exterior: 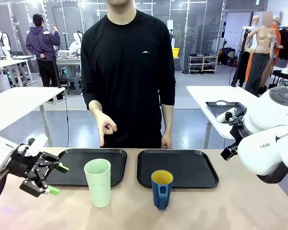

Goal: Sort and store the cups by type.
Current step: Pick up the Reusable plastic cup.

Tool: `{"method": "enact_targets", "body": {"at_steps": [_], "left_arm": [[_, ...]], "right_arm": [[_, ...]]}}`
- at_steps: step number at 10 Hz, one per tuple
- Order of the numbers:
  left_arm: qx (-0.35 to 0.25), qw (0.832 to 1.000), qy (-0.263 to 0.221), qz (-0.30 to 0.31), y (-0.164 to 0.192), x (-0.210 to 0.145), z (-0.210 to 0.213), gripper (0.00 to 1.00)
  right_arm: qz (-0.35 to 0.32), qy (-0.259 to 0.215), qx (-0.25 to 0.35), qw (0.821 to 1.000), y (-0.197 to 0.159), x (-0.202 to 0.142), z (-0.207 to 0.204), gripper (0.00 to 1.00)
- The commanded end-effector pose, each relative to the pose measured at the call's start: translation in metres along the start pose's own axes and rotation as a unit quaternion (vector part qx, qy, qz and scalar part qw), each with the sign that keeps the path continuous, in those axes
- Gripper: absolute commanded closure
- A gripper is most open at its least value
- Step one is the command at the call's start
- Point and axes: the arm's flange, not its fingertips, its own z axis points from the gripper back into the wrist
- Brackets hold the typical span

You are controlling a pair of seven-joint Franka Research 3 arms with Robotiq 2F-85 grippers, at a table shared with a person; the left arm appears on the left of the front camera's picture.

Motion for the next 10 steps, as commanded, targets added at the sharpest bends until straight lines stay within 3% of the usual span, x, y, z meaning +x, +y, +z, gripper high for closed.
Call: {"method": "enact_targets", "body": {"at_steps": [1,5,10], "left_arm": [[-0.043,0.997,-0.061,0.005,0.02,-0.023,-0.009,0.0],[-0.053,0.978,-0.199,0.019,0.026,-0.042,-0.021,0.0],[-0.008,0.981,-0.193,0.016,0.033,-0.05,-0.027,0.0]], "right_arm": [[0.0,0.002,0.001,1.0,0.001,-0.002,-0.001,0.0],[0.0,0.002,0.001,1.0,0.001,-0.002,-0.001,0.0],[0.0,0.002,0.001,1.0,0.001,-0.002,-0.001,0.0]]}}
